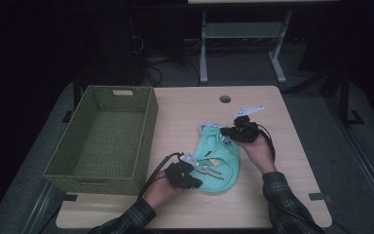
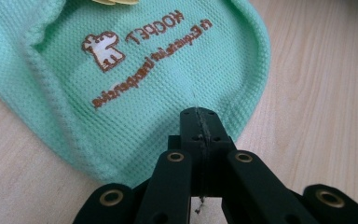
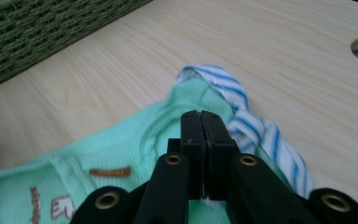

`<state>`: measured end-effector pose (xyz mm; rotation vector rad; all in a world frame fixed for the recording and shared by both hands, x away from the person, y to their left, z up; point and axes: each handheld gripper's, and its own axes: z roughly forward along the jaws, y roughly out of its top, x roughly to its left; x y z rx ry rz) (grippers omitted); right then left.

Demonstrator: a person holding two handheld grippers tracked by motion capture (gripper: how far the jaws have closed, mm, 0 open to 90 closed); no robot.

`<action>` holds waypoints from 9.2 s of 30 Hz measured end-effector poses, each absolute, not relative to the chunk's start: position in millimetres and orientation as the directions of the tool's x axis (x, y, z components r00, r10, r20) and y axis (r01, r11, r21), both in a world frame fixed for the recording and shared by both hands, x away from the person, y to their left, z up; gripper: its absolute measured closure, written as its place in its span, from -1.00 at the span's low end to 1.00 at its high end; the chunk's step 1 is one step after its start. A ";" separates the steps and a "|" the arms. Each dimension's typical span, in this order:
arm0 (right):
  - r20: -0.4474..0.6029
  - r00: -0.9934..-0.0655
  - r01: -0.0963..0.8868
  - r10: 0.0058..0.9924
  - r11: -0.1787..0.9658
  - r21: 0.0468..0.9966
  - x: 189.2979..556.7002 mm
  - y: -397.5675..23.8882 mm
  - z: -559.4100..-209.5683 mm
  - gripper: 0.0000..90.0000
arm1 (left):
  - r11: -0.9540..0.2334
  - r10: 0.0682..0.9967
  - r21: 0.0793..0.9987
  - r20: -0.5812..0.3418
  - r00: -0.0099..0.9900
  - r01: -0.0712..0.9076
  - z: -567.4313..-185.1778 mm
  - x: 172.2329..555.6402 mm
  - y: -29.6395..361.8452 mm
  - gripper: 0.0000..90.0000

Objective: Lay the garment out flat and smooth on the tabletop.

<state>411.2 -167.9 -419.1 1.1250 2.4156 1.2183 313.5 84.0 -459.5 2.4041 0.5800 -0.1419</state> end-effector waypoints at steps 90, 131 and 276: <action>0.066 -0.663 0.583 0.746 0.459 0.670 352.8 -213.0 -467.9 0.99 | -0.663 0.446 0.618 -0.128 0.886 0.423 -440.9 353.7 65.6 0.66; 0.211 -0.702 0.592 0.681 0.392 0.705 439.2 -163.5 -457.5 0.76 | -0.716 0.345 0.588 -0.171 0.923 0.377 -451.4 322.5 34.7 0.29; 0.116 -0.773 0.525 0.623 0.527 0.668 315.8 -182.4 -467.7 0.99 | -0.601 0.586 0.591 -0.133 0.799 0.539 -457.2 370.6 89.8 -0.03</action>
